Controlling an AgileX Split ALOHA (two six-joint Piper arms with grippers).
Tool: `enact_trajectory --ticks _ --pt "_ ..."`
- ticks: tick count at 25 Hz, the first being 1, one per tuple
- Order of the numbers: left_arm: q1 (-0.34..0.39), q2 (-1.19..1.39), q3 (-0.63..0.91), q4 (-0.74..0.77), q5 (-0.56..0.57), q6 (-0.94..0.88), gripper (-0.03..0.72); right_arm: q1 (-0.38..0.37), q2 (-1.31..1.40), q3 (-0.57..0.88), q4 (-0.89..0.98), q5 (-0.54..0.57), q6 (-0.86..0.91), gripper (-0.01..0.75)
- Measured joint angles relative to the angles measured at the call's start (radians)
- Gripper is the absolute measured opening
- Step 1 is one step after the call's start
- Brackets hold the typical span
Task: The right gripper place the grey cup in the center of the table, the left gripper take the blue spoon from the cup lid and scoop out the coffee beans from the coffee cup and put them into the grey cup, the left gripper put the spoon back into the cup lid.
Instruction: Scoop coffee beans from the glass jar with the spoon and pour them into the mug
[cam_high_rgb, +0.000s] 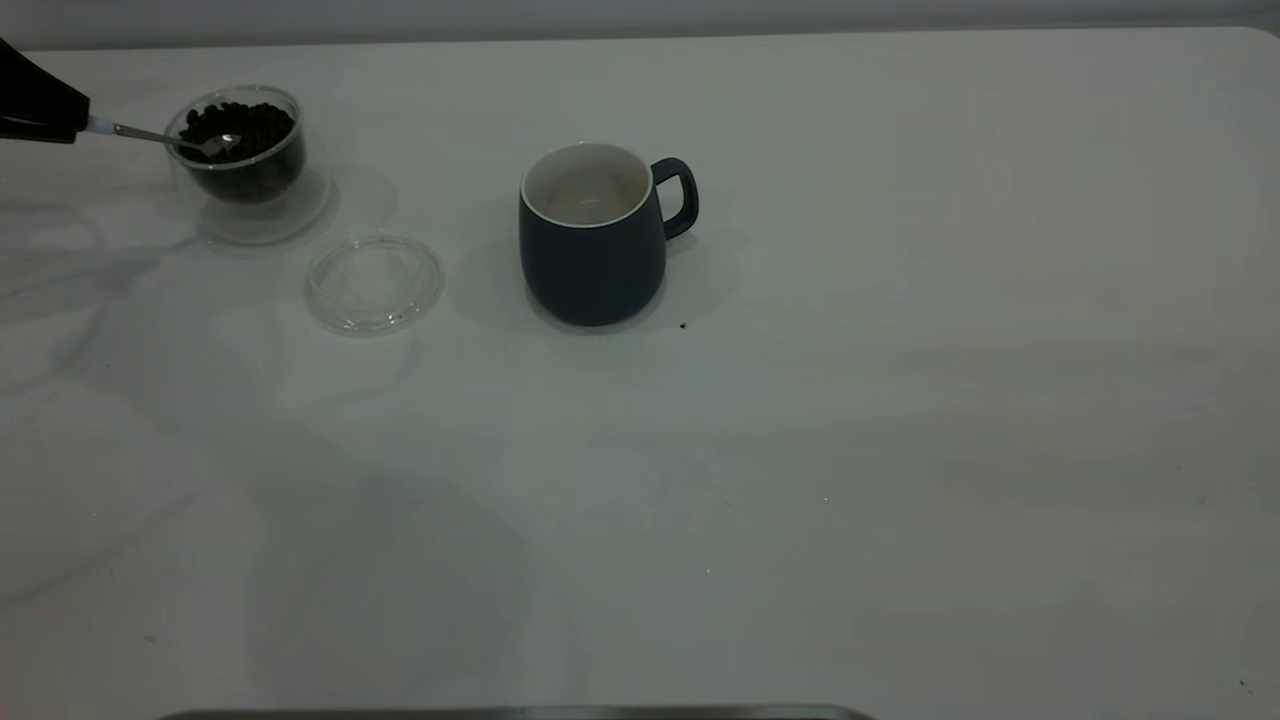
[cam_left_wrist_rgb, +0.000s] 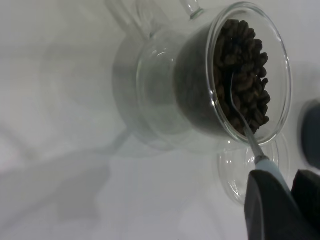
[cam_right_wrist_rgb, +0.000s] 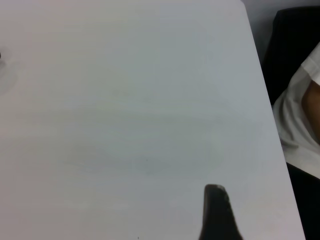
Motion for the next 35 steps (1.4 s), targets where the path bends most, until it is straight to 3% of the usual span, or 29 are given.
enact_trajectory --ticks 16,29,35 --pt "0.019 0.088 -0.014 -0.078 0.068 -0.046 0.127 0.0 0.0 0.0 0.0 0.0 0.0 0.459" --pt "0.164 0.089 -0.034 -0.097 0.246 -0.059 0.127 0.0 0.0 0.0 0.001 0.0 0.0 0.459" --pt "0.182 0.107 -0.035 -0.102 0.26 -0.059 0.127 0.0 0.0 0.0 0.001 0.0 0.0 0.459"
